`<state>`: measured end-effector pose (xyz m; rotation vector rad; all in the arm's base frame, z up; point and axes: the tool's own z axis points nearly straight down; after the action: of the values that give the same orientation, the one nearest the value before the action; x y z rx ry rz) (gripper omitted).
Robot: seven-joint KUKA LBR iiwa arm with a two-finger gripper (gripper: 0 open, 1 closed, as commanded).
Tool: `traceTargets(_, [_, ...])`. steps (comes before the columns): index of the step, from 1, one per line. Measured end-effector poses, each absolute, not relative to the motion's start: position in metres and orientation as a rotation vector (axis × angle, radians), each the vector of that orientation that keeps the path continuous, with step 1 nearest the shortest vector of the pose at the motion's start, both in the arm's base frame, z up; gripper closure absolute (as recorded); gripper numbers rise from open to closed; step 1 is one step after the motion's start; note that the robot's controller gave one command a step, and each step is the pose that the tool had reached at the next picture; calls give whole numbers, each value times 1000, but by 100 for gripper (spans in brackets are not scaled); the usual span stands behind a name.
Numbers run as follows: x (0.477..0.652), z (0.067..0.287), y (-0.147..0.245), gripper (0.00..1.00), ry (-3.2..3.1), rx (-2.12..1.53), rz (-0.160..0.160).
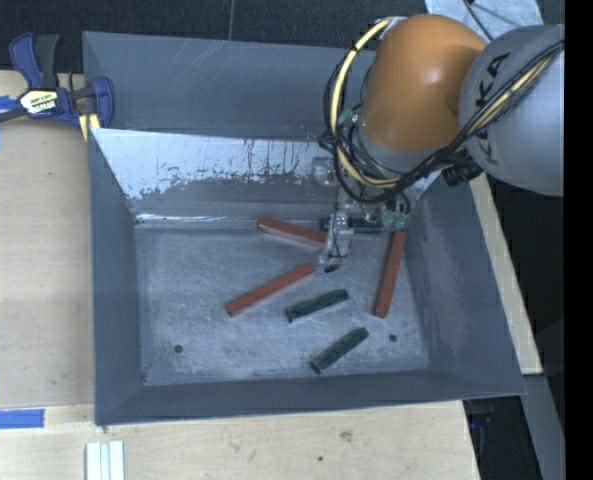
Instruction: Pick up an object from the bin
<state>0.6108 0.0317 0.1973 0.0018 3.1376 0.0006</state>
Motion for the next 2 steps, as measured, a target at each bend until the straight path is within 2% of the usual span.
traceTargets(1, [614,77,60,0,3140,-160,1])
traceTargets(2, [572,73,75,0,3047,-726,-1])
